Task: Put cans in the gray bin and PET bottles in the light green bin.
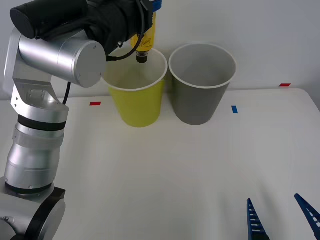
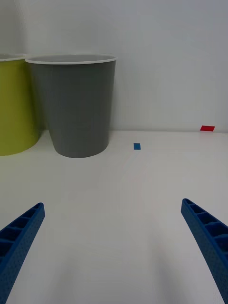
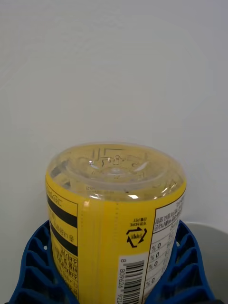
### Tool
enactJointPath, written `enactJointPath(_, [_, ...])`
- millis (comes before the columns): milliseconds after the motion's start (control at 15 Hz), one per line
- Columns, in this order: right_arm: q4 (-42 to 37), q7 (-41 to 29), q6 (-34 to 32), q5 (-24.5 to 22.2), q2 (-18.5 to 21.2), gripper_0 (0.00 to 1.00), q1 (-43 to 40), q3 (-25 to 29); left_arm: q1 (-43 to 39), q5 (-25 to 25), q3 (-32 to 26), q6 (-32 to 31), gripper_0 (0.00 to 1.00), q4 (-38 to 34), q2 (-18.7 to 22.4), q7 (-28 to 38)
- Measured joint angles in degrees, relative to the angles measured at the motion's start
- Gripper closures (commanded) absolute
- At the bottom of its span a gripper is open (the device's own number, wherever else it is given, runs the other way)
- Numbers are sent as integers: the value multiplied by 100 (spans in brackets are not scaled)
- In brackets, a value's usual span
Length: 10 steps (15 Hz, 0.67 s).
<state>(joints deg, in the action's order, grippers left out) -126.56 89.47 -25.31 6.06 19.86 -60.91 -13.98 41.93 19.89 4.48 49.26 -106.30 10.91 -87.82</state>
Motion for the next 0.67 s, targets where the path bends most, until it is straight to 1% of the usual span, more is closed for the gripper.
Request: enactJointPath(667, [0,0,0,0,0,0,0,0,0,-315,-8,-76,100,91,-25,-51])
